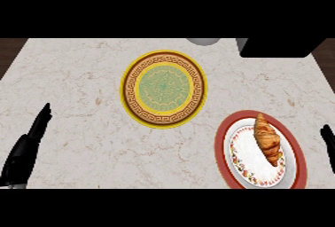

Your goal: Pick the croissant from the plate and place it in the plate

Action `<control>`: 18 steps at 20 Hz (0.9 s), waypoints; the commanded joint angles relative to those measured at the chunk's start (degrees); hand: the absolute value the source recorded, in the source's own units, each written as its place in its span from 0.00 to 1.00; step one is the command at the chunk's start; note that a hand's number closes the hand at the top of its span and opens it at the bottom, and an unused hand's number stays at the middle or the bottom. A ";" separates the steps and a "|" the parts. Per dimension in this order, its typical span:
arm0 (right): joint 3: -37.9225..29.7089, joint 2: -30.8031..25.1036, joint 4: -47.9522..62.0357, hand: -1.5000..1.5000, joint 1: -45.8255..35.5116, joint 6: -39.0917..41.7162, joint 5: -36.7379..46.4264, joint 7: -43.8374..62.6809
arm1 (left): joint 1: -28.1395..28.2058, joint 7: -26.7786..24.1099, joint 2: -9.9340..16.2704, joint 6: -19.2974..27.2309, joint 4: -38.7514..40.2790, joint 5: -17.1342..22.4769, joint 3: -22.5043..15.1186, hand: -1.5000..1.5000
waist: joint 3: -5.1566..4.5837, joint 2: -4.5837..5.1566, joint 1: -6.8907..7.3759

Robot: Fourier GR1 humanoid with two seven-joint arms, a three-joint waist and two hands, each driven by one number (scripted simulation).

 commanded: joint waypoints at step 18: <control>-1.34 -2.85 18.89 0.00 -21.24 24.68 5.27 16.44 | 0.54 1.28 -2.03 -7.14 -0.88 -2.76 6.70 0.50 | 0.15 -0.21 -0.30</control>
